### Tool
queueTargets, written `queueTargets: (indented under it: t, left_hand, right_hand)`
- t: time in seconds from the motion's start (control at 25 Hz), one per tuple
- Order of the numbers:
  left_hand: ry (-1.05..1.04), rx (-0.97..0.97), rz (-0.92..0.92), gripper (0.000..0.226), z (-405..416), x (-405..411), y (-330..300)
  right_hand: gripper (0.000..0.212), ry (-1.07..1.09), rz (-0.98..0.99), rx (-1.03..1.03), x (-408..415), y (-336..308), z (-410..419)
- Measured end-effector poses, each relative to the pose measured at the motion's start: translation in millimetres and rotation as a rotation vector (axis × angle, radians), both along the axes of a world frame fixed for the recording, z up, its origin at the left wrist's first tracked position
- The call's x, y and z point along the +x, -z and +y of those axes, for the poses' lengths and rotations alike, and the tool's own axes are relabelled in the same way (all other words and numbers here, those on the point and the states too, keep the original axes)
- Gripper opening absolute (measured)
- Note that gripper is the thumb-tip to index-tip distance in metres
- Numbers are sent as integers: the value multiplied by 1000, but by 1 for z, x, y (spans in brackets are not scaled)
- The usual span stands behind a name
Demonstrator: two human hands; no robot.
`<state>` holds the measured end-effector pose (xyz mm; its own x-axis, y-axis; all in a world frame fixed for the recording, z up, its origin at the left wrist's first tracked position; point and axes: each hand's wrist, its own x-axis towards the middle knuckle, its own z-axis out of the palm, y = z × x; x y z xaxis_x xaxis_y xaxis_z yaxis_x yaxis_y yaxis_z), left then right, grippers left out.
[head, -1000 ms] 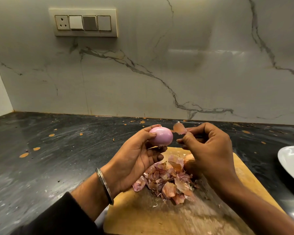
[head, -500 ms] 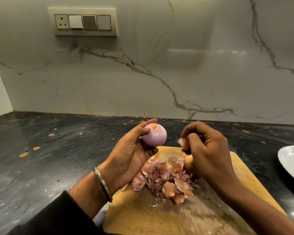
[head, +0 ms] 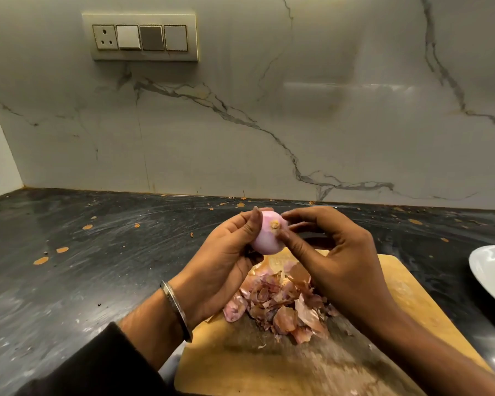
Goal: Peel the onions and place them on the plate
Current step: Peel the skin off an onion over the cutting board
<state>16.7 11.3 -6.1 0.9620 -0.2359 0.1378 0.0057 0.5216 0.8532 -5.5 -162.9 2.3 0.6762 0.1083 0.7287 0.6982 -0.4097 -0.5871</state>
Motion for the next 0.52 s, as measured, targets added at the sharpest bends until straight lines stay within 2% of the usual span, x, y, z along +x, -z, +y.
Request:
queueTargets:
  t: [0.08,0.24,0.4,0.52]
  left_hand:
    - [10,38,-16,49,-2,-2,2]
    - [-24,109,-35,56,-3,-4,3]
    - [-29,114,-22,65,-4,-4,3]
    - [-31,124,-24,64,-4,-4,5]
  right_hand:
    - [26,-2,-25,2,1,2,1]
    - [18,9,-86,19,4,4,-2]
    - [16,66,-194,-68,4,5,-1]
    - [14,77,-196,-107,5,5,0]
